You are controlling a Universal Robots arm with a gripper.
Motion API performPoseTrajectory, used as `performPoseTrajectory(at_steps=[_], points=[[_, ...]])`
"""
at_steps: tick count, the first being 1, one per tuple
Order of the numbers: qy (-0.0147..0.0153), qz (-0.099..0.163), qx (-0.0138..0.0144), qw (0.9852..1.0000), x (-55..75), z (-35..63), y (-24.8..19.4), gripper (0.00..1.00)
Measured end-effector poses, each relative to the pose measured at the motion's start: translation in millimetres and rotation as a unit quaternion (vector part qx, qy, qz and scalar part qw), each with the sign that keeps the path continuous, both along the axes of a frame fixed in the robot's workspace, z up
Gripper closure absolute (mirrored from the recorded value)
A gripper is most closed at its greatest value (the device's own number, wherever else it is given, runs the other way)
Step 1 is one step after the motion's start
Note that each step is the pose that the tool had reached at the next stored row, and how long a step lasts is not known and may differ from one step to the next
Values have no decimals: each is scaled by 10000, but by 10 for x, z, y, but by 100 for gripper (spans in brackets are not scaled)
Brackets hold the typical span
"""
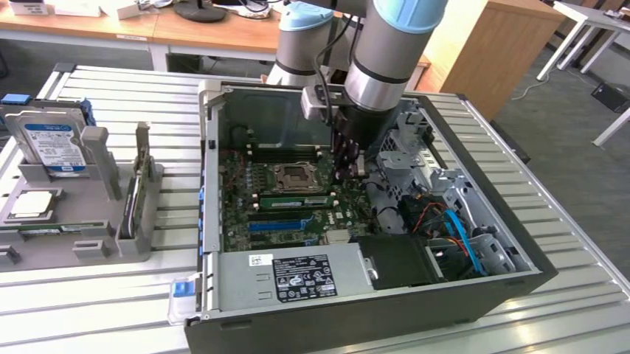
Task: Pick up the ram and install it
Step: 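Press down the ram until it locks into place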
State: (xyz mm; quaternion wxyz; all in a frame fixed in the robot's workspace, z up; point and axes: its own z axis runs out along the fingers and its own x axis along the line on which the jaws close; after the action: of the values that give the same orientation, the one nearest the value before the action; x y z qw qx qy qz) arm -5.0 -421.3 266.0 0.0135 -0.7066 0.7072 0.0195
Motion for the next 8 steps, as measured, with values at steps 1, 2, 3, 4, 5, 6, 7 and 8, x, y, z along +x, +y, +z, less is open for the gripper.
performPoseTrajectory(at_steps=[1, 2, 3, 4, 5, 6, 7, 8], points=[[-1, 0, 2, 10000, 0, -6, 1, 89], [0, 0, 1, 10000, 0, -14, 0, 89], [0, 0, 0, 10000, 0, -23, 0, 89], [0, 0, 0, 10000, 0, -35, 0, 89], [0, 0, 0, 10000, 0, -45, 0, 89], [0, 0, 0, 10000, 0, -55, 0, 89], [0, 0, 0, 10000, 0, -65, 0, 89], [0, 0, 0, 10000, 0, -75, 0, 89]])
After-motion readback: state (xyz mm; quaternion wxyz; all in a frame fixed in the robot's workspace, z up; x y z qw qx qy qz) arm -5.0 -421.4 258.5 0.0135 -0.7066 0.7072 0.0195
